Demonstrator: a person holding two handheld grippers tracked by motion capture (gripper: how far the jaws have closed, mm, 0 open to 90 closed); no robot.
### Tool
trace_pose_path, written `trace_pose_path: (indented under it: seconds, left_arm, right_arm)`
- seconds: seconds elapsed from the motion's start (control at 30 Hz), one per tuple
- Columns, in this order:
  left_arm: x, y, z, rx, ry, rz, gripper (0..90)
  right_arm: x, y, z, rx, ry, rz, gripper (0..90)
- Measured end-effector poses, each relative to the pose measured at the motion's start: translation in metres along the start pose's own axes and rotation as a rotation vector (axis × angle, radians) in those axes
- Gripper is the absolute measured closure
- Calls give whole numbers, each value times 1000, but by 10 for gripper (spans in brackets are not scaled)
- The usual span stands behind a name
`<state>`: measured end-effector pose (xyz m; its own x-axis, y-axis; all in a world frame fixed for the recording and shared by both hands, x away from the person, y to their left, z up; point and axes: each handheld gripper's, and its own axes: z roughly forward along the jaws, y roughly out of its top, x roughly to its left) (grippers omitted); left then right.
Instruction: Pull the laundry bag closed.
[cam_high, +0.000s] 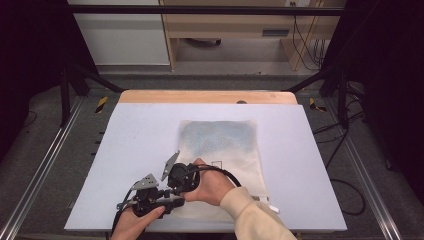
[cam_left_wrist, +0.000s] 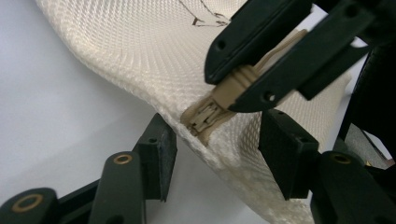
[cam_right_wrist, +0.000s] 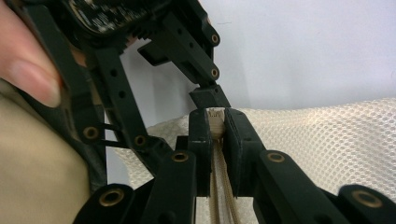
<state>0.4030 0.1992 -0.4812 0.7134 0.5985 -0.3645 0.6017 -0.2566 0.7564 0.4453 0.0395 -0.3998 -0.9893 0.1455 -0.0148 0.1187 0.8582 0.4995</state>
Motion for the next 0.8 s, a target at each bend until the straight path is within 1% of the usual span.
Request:
trace_pose_path:
  seconds: [0.07,0.2,0.3,0.43,0.6,0.7,0.8]
  left_arm:
    - [1,-1,2,6,-3,-3,486]
    - [3,0,3,-6,-33,-14,532]
    - [4,1,3,-16,-38,-26,571]
    - [7,1,3,-15,-64,-44,615]
    - [8,1,5,-12,-67,-50,678]
    - [10,1,5,-8,-70,-49,722]
    - [12,1,4,-11,-72,-48,774]
  right_arm:
    - [1,0,0,3,-2,9,819]
    - [1,0,0,2,-2,14,819]
    - [0,0,0,-2,-3,10,819]
    - [-1,-1,-1,-10,-1,4,819]
    - [-1,0,-2,-9,-2,11,819]
    - [0,-1,-2,1,-6,4,819]
    - [0,-2,-3,-3,-8,0,819]
